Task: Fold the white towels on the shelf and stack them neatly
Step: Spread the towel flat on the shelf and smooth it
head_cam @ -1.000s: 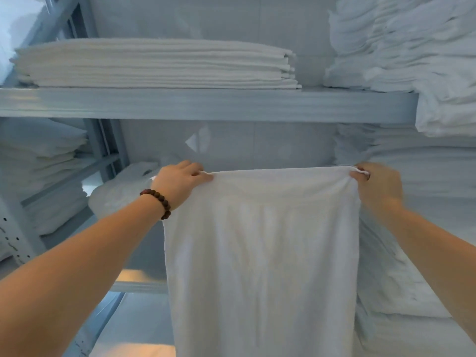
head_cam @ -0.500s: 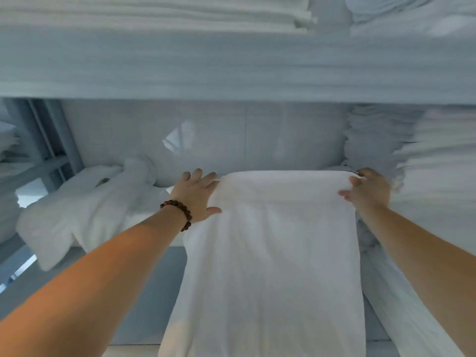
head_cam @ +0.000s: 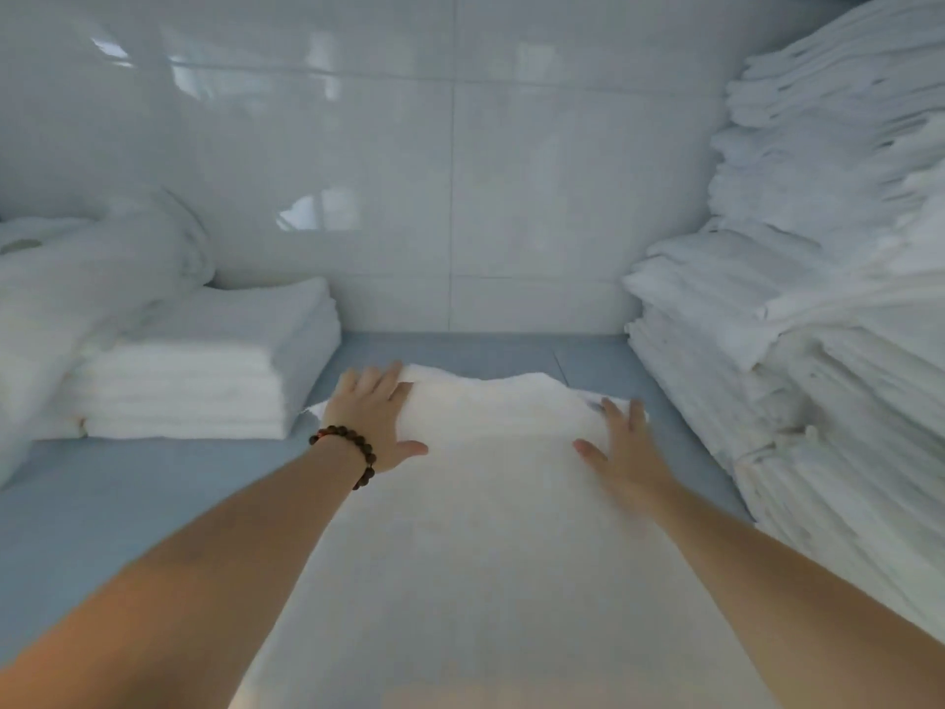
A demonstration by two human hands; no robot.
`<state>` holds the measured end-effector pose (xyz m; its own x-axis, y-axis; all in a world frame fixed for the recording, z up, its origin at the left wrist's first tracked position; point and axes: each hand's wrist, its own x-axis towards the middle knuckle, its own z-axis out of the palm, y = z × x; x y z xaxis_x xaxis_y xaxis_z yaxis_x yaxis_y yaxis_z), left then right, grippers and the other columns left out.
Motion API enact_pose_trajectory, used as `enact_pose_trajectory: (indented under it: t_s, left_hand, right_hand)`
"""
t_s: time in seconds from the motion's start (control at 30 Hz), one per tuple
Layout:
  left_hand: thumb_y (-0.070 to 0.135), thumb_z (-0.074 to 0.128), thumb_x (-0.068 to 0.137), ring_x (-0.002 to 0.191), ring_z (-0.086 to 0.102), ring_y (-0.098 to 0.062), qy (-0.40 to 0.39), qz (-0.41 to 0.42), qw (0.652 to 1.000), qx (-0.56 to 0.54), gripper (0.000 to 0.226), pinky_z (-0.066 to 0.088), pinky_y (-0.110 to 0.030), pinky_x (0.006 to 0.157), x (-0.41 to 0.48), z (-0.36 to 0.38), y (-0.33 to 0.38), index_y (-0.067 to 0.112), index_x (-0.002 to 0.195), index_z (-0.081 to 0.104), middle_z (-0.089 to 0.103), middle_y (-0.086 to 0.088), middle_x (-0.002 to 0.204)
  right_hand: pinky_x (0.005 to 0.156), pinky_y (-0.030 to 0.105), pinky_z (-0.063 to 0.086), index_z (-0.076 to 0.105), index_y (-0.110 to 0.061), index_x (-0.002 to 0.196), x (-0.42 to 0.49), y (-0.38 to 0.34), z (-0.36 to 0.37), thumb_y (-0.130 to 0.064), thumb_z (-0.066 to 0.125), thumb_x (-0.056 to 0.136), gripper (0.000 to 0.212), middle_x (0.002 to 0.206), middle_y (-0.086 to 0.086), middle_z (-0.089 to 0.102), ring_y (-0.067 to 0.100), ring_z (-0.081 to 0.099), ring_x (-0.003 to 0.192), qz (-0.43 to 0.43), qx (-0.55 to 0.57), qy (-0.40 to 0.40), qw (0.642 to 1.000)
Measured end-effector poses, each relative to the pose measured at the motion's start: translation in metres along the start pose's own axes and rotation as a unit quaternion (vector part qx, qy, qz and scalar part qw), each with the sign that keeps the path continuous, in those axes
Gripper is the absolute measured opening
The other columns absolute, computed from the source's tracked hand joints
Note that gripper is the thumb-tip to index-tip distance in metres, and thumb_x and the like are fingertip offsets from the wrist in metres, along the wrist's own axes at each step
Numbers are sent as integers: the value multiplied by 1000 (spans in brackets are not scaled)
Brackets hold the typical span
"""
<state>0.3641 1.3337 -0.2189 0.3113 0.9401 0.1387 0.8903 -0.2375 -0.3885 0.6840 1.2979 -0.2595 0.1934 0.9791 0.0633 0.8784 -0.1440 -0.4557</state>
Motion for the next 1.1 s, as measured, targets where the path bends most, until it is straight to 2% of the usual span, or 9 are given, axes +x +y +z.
enact_pose_trajectory:
  t_s: [0.1, 0.17, 0.23, 0.3, 0.37, 0.5, 0.6, 0.97, 1.1]
  left_hand:
    - [75, 21, 84, 143, 0, -30, -19, -21, 1000, 5, 84, 11, -52, 111, 5, 17, 20, 26, 150, 5, -18, -6, 157]
    - [73, 19, 86, 143, -16, -32, -4, -43, 999, 6, 84, 2, -57, 113, 3, 16, 27, 25, 150, -6, -25, -8, 154]
    - [74, 18, 85, 141, -21, -34, 11, -50, 998, -37, 86, -4, -58, 113, -8, 9, 37, 26, 149, -13, -26, -10, 154]
    - [75, 15, 84, 142, -20, -33, -16, -40, 991, -123, 84, -4, -54, 115, -29, 5, 51, 29, 148, -12, -24, -10, 154]
    - [77, 15, 82, 143, -18, -32, -81, -33, 978, -189, 82, -3, -51, 116, -51, 3, 64, 33, 148, -8, -22, -7, 155]
    - [86, 7, 71, 142, -19, -35, -163, -37, 958, -234, 89, -8, -55, 114, -70, 16, 77, 41, 146, -11, -20, -3, 156]
    - [86, -8, 61, 141, -21, -35, -134, -37, 964, -227, 93, -12, -58, 111, -73, 24, 81, 44, 144, -16, -19, -2, 156]
    - [85, 3, 72, 143, -14, -35, -125, -46, 966, -223, 82, -10, -61, 109, -12, 33, 84, 47, 144, -10, -13, -1, 158]
    - [72, 11, 85, 144, 3, -29, -70, -52, 972, -219, 73, 1, -56, 113, -7, 34, 65, 35, 148, 8, 12, -2, 156]
  right_hand:
    - [116, 43, 13, 6, -31, 149, 5, 13, 20, -60, 39, 90, 75, 155, 14, -18, 37, 4, 144, -12, -58, -42, 997]
    - [117, 46, 10, 4, -31, 149, 7, 12, 22, -61, 31, 91, 71, 155, 16, -16, 38, 4, 144, -31, -111, -30, 993]
    - [117, 50, 7, 0, -30, 150, 1, 2, 18, -61, 25, 93, 69, 156, 15, -16, 37, -1, 144, -25, -161, -11, 987]
    - [116, 54, 3, -6, -33, 149, -14, -13, 13, -63, 17, 93, 67, 156, 9, -21, 33, -8, 144, -26, -183, -6, 983]
    - [114, 56, -3, -10, -41, 146, -39, -29, 12, -67, 11, 89, 66, 155, 1, -26, 28, -15, 144, -48, -174, -47, 982]
    - [109, 62, -12, -13, -51, 142, -81, -42, 25, -79, -1, 74, 75, 154, -7, -25, 24, -22, 142, -53, -183, -143, 971]
    - [108, 63, -12, -15, -52, 141, -87, -37, 34, -81, -8, 66, 80, 155, -7, -24, 23, -24, 142, -45, -192, -136, 971]
    - [108, 65, -8, -9, -52, 143, -28, -32, 29, -79, 1, 76, 72, 157, -8, -16, 21, -14, 145, -29, -200, -113, 973]
    - [110, 63, -7, -6, -48, 145, -29, -33, 25, -75, 4, 82, 69, 157, -9, -15, 21, -15, 144, -43, -202, -116, 971]
